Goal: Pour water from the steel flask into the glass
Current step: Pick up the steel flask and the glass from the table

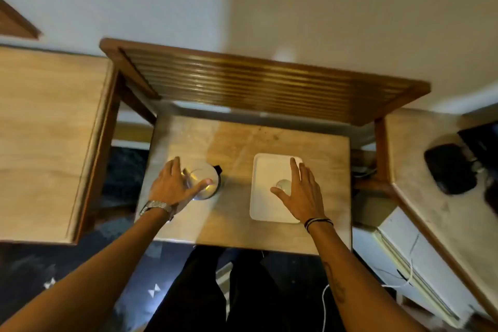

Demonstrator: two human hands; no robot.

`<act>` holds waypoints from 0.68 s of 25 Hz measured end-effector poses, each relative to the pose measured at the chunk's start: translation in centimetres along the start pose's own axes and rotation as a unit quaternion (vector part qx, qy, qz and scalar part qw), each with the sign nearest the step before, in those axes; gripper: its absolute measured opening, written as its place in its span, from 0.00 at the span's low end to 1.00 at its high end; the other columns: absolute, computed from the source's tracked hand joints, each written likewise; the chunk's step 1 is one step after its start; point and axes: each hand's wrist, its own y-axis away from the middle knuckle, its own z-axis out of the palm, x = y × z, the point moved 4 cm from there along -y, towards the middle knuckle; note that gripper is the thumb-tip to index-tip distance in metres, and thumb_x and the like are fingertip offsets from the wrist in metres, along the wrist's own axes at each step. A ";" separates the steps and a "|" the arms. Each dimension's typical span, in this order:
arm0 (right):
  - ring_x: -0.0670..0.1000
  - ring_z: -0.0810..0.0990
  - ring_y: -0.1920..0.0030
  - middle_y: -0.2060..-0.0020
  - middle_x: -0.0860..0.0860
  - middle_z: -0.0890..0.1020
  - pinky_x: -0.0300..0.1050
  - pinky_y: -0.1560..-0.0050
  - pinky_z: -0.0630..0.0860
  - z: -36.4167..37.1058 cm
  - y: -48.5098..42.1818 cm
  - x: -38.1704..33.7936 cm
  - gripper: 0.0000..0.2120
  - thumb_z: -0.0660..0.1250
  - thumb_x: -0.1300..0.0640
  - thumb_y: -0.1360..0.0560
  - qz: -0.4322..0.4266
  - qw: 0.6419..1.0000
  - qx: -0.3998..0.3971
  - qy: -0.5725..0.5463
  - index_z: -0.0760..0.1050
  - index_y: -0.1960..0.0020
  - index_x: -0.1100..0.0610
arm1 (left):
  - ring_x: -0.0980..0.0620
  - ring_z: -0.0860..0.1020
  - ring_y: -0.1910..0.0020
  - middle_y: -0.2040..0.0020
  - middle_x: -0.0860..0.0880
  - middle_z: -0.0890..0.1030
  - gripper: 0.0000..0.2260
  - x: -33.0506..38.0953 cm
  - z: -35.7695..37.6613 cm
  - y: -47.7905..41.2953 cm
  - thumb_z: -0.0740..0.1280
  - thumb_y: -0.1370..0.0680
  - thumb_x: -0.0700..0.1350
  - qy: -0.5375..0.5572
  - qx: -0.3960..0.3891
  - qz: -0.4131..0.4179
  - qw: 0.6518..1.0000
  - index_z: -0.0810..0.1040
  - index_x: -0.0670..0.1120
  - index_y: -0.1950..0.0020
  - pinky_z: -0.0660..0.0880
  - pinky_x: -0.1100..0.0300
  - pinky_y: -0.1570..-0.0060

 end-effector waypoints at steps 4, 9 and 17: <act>0.66 0.60 0.14 0.12 0.62 0.57 0.64 0.19 0.67 5.3 -2.8 3.5 0.56 0.77 0.42 0.23 0.082 0.991 -0.092 -0.050 0.44 0.11 0.56 | 0.43 0.84 0.50 0.47 0.46 0.86 0.46 -4.6 3.1 -1.2 0.67 0.41 0.83 0.072 -0.034 -0.085 0.993 0.80 0.48 0.40 0.82 0.50 0.56; 0.68 0.67 0.19 0.15 0.62 0.64 0.64 0.22 0.71 10.6 -6.2 6.2 0.53 0.81 0.51 0.24 0.147 0.977 -0.084 -0.129 0.51 0.12 0.60 | 0.41 0.82 0.60 0.63 0.42 0.85 0.32 -7.6 6.4 -2.6 0.72 0.38 0.71 0.185 -0.024 -0.079 0.979 0.84 0.41 0.59 0.80 0.44 0.56; 0.69 0.83 0.36 0.34 0.64 0.83 0.61 0.38 0.82 13.1 -6.9 5.8 0.34 0.83 0.60 0.29 0.199 0.950 0.041 -0.235 0.71 0.29 0.61 | 0.50 0.77 0.74 0.74 0.38 0.82 0.28 -4.3 7.5 -2.5 0.74 0.32 0.63 0.327 -0.008 -0.032 0.945 0.83 0.37 0.71 0.73 0.59 0.66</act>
